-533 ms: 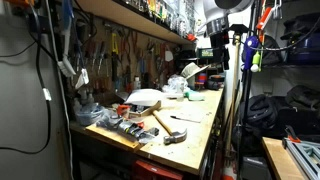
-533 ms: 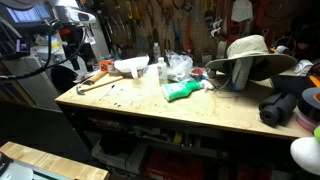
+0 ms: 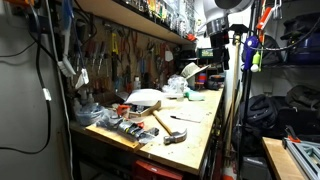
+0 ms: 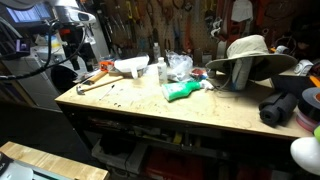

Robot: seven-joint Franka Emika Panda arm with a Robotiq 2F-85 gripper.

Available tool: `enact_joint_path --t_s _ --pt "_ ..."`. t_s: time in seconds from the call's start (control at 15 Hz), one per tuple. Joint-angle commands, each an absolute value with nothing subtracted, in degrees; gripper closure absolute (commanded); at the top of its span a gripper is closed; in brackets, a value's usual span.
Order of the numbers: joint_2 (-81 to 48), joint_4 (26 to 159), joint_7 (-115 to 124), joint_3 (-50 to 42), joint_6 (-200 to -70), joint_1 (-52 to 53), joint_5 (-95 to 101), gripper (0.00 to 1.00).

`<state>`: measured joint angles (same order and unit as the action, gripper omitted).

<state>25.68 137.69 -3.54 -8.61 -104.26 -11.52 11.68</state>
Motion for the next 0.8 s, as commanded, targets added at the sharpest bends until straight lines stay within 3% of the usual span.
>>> enact_joint_path --t_s 0.0,0.4,0.73 --pt "24.0 136.04 -3.16 -9.59 -103.54 -11.21 10.67 0.0" --pt "11.5 125.51 -3.91 -16.53 -105.01 -13.5 3.41 0.0" --pt "0.74 117.54 -4.99 -21.0 -114.26 -16.84 -3.33 0.0"
